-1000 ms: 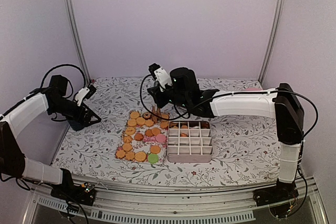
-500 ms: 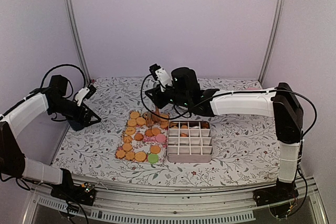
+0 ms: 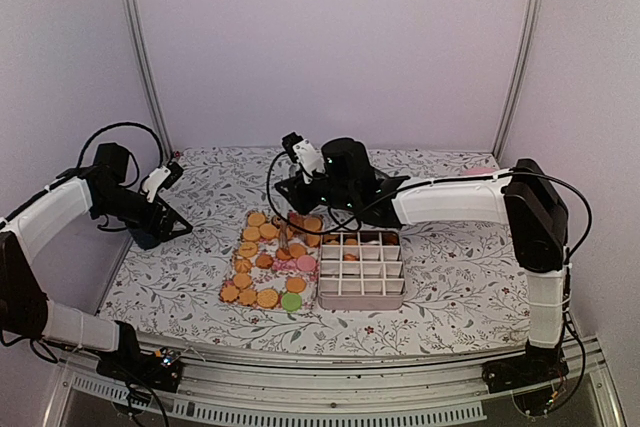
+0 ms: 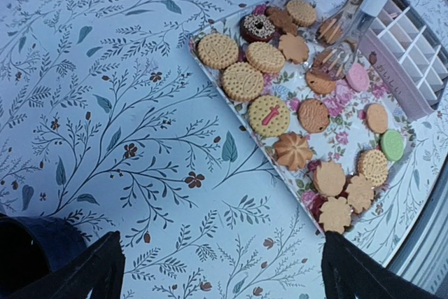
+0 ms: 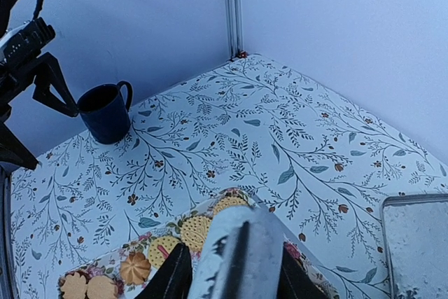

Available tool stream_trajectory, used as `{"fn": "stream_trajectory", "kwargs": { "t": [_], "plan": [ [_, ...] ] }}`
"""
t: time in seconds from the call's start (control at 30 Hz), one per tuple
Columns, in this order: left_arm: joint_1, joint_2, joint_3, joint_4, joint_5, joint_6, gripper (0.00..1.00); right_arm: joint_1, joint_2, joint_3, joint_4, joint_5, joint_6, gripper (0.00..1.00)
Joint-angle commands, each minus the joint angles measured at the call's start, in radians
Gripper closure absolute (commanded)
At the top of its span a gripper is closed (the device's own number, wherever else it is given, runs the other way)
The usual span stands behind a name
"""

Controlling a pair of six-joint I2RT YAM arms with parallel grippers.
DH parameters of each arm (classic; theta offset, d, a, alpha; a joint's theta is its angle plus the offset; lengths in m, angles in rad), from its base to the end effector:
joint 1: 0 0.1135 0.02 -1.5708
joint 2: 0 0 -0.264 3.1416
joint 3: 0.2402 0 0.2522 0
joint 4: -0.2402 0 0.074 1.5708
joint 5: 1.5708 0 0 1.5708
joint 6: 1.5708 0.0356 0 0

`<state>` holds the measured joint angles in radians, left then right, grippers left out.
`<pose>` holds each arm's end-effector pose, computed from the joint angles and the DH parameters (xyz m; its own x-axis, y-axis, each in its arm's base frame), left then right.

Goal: Pack the cookies
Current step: Adjust the fake cookies on the plate.

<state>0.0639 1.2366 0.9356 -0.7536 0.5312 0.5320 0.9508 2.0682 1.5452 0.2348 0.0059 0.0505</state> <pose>0.2375 -0.0029 0.2565 -0.6493 0.3967 -0.6488 0.6079 0.7834 -0.1293 0.2868 0.4013 0.2440 -0.2059 -0.2015 -0.9576 -0.8012 0.5966 0.0467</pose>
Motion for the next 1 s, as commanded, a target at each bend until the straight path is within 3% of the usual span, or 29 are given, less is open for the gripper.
{"fn": "stream_trajectory", "kwargs": {
  "t": [0.0, 0.2, 0.7, 0.97],
  "plan": [
    [0.011, -0.005, 0.011, -0.001, -0.002, 0.014, 0.02, 0.008, 0.018, -0.010, 0.032, -0.032, 0.019, 0.62],
    [0.011, -0.005, 0.008, -0.001, -0.002, 0.014, 0.02, 0.036, 0.001, -0.042, 0.031, -0.027, 0.009, 0.65],
    [0.011, -0.008, 0.008, 0.000, 0.003, 0.007, 0.02, 0.061, -0.080, -0.054, 0.029, 0.081, -0.036, 0.94],
    [0.011, -0.010, 0.003, 0.003, 0.004, 0.005, 0.02, 0.060, -0.100, -0.046, 0.023, 0.139, -0.136, 1.00]
  ]
}}
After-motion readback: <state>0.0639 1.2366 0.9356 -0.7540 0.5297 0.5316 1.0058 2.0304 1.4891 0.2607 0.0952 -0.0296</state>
